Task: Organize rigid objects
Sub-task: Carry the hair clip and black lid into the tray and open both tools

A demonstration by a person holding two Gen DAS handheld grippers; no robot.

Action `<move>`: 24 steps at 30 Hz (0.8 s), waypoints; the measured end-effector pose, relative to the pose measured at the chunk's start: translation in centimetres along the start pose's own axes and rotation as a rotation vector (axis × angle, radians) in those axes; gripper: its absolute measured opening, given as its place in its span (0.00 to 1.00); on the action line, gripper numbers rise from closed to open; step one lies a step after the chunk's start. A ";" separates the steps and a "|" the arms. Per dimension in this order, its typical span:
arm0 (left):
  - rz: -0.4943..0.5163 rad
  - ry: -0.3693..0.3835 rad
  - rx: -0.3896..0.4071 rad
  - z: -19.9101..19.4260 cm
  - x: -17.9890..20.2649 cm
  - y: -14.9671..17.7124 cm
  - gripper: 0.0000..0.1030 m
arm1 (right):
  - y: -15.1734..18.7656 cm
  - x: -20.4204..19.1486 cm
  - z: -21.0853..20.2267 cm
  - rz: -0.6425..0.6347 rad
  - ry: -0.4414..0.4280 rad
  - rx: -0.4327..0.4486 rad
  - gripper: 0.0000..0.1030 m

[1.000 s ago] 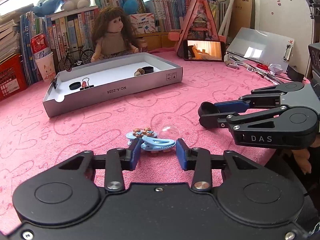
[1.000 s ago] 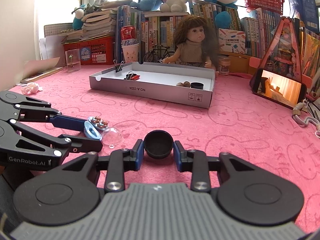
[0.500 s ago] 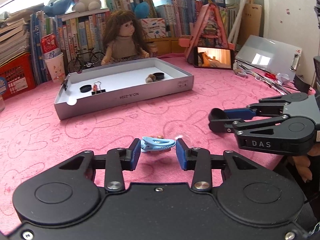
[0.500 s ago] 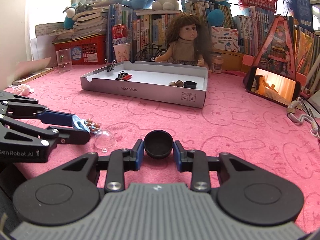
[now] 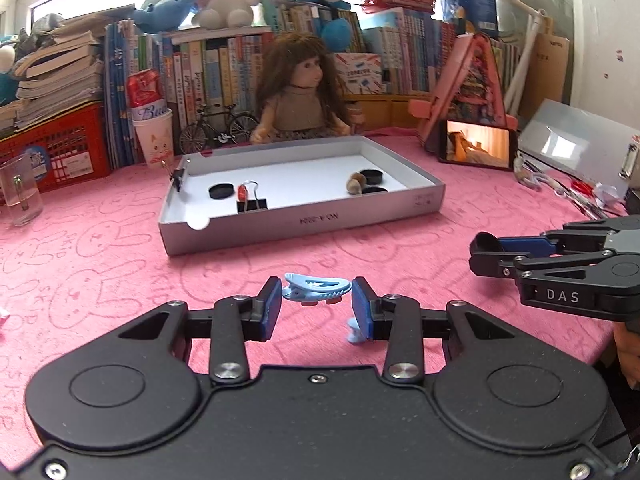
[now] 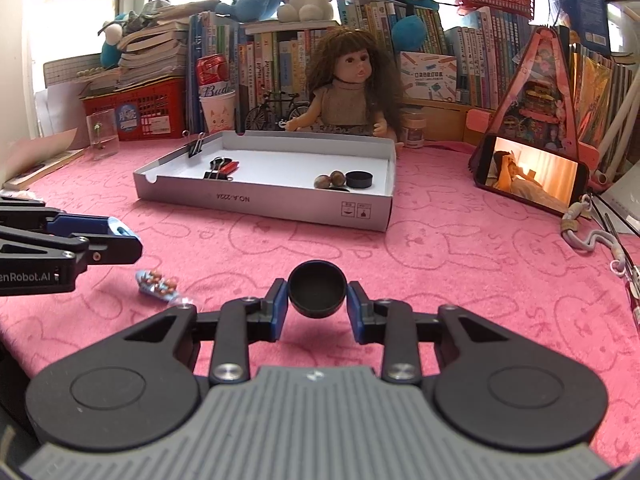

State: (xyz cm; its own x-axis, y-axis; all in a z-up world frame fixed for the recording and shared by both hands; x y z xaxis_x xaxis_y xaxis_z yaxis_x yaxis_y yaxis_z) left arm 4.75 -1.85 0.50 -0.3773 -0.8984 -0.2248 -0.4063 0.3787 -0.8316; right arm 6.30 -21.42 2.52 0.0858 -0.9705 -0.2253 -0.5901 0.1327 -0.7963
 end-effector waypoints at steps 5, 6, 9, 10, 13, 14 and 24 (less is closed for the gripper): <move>-0.005 -0.024 0.020 0.5 -0.8 -0.9 0.36 | -1.0 -0.1 0.6 0.011 0.014 0.006 0.36; -0.007 -0.029 0.024 0.6 -1.0 -1.1 0.36 | -1.2 -0.1 0.7 0.011 0.015 0.007 0.36; -0.019 -0.042 0.030 1.1 -1.5 -1.7 0.36 | -1.8 -0.4 1.1 0.007 0.016 0.013 0.36; -0.024 -0.045 0.033 1.3 -1.7 -1.9 0.36 | -2.0 -0.4 1.2 0.009 0.017 0.015 0.36; -0.038 -0.052 0.039 1.8 -2.4 -2.5 0.36 | -2.7 -0.5 1.5 0.017 0.018 0.024 0.36; -0.041 -0.054 0.042 1.9 -2.6 -2.7 0.36 | -3.0 -0.5 1.6 0.021 0.017 0.026 0.36; -0.065 -0.049 0.068 5.0 -5.2 -5.2 0.36 | -6.7 -0.4 4.3 0.046 0.002 0.038 0.36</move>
State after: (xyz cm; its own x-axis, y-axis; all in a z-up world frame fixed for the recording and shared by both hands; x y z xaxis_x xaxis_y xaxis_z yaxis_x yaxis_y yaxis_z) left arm 13.04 -0.23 3.46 -0.3099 -0.9311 -0.1923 -0.3705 0.3045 -0.8775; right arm 13.70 -21.00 5.52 0.0576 -0.9637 -0.2608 -0.5625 0.1845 -0.8059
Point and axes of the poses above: each gripper's, at about its wrist camera, not at the fingertips, and z roughly the way its jaws point, x to its right, y to its underside, the point moved 3 cm from there along z, roughly the way its jaws point, and after that the axes turned 14 degrees about z, right-handed, at the moved point
